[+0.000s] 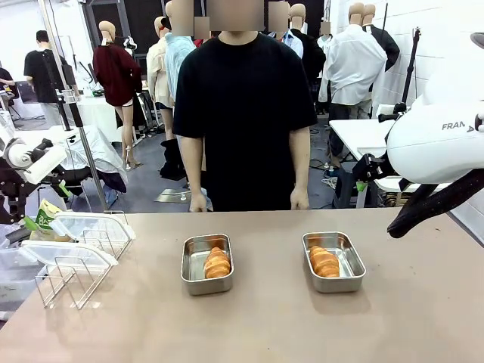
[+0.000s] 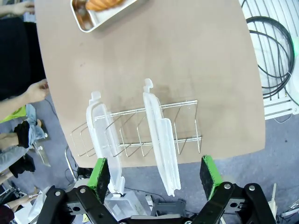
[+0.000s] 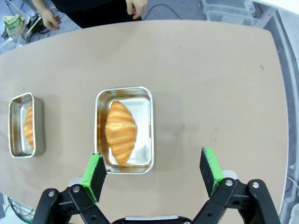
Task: Place the bread in airtight containers.
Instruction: Pick up one Airtight Container lid and hand it to the human.
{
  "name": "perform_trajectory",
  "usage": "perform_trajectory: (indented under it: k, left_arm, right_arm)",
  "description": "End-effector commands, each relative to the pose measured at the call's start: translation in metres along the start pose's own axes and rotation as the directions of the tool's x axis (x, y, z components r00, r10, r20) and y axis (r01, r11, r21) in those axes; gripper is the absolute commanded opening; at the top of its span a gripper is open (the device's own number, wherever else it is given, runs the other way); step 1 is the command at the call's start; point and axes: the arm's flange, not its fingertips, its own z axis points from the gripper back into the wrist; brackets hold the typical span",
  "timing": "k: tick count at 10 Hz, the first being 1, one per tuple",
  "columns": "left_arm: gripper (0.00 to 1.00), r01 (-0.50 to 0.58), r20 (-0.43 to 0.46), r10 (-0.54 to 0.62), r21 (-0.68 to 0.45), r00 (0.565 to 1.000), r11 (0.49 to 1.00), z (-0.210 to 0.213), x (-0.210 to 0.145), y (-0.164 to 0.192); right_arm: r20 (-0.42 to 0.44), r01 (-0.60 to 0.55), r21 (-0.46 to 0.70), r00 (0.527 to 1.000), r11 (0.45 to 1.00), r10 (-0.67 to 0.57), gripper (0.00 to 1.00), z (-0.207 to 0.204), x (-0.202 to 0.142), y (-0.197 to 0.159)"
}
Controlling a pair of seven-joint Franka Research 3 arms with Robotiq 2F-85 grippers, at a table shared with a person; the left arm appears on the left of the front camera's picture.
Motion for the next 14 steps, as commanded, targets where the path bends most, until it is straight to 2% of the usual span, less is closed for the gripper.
perform_trajectory:
  k: [1, 4, 5, 7, 9, 11, 14]
  left_arm:
    - [1.0, -0.023, -0.043, 0.022, -0.024, 0.999, 0.999, -0.011, -0.003, -0.003]
    - [1.0, -0.043, -0.057, 0.037, -0.101, 0.998, 0.994, -0.056, -0.013, -0.013]
    - [1.0, -0.037, -0.046, 0.033, -0.093, 0.998, 0.995, -0.064, -0.015, -0.015]
    - [1.0, -0.021, -0.047, 0.021, 0.005, 0.999, 1.0, -0.093, -0.023, -0.012]
    - [1.0, -0.027, -0.047, 0.028, 0.015, 0.998, 1.0, -0.101, -0.029, -0.008]
    - [1.0, -0.01, -0.051, 0.008, -0.038, 0.999, 0.999, -0.11, -0.033, -0.006]
    - [1.0, -0.023, -0.055, 0.021, -0.039, 0.998, 0.999, -0.115, -0.04, 0.0]
  right_arm:
    - [0.002, 0.001, 0.001, 1.0, 1.0, -0.001, 1.0, -0.001, 0.0, 0.001]
    - [0.002, 0.001, 0.001, 1.0, 1.0, -0.001, 1.0, -0.001, 0.0, 0.001]
    - [0.002, 0.001, 0.001, 1.0, 1.0, -0.001, 1.0, -0.001, 0.0, 0.001]
    - [0.002, 0.001, 0.001, 1.0, 1.0, -0.001, 1.0, -0.001, 0.0, 0.001]
    - [0.002, 0.001, 0.001, 1.0, 1.0, -0.001, 1.0, -0.001, 0.0, 0.001]
    - [0.002, 0.001, 0.001, 1.0, 1.0, -0.001, 1.0, -0.001, 0.0, 0.001]
    - [0.002, 0.001, 0.001, 1.0, 1.0, -0.001, 1.0, -0.001, 0.0, 0.001]
